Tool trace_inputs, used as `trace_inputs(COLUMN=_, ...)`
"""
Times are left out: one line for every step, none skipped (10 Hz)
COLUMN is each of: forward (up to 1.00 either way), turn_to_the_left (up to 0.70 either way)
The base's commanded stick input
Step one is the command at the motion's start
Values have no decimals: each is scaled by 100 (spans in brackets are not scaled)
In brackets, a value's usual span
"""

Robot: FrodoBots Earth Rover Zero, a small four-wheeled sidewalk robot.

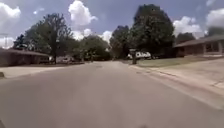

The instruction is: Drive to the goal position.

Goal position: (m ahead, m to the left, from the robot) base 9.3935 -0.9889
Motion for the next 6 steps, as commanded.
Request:
trace_inputs(forward=85, turn_to_the_left=0)
trace_inputs(forward=85, turn_to_the_left=0)
trace_inputs(forward=85, turn_to_the_left=0)
trace_inputs(forward=85, turn_to_the_left=0)
trace_inputs(forward=85, turn_to_the_left=0)
trace_inputs(forward=85, turn_to_the_left=0)
